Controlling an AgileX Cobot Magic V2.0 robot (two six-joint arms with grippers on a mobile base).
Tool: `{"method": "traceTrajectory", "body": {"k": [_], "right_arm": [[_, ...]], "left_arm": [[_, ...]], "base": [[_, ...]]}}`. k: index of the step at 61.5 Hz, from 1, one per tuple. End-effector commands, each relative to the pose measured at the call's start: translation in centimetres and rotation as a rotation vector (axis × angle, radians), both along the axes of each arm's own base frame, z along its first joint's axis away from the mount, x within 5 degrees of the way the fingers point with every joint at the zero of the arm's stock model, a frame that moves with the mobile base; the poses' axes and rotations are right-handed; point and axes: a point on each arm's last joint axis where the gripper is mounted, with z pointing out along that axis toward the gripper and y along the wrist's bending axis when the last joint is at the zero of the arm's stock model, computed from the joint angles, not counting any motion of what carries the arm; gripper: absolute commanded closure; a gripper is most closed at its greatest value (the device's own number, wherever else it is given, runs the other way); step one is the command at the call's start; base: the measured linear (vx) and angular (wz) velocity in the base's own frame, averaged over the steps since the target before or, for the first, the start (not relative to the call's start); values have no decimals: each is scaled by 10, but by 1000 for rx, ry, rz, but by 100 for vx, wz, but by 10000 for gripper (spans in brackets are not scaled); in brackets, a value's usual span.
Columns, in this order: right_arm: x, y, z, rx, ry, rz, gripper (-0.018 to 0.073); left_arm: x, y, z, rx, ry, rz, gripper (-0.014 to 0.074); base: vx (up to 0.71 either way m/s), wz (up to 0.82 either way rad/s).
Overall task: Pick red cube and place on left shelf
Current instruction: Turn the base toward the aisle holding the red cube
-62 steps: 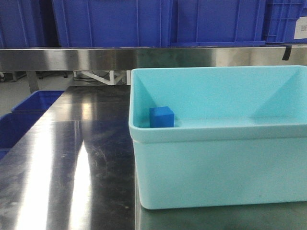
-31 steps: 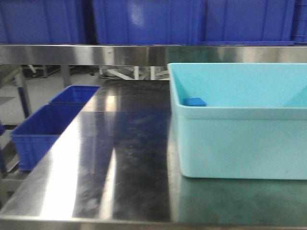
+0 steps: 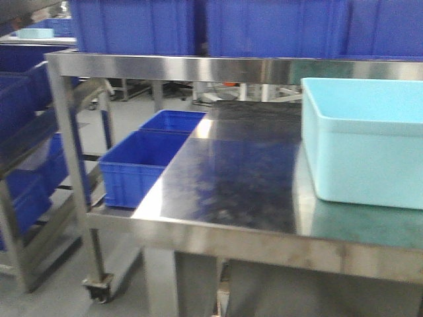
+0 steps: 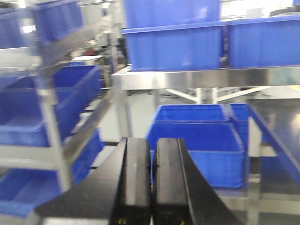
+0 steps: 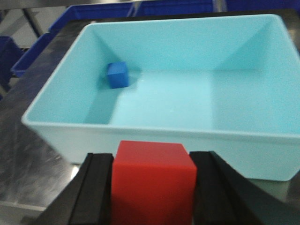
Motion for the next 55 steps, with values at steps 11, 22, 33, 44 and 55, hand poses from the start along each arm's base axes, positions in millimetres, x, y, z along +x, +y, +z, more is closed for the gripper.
{"method": "traceTrajectory", "body": {"k": [11,22,33,44,55], "right_arm": [[3,0,17,-4,-107,4,501],[3,0,17,-4,-107,4,501],[3,0,17,-4,-107,4,501],[3,0,17,-4,-107,4,501],[3,0,17,-4,-107,4,501]], "left_arm": [[1,0,0,-9,-53,3,491],[1,0,0,-9,-53,3,491],[1,0,0,-9,-53,3,491],[1,0,0,-9,-53,3,491],[1,0,0,-9,-53,3,491]], "base": [[-24,45],[-26,51],[-28,44],[-28,50],[-27,52]]}}
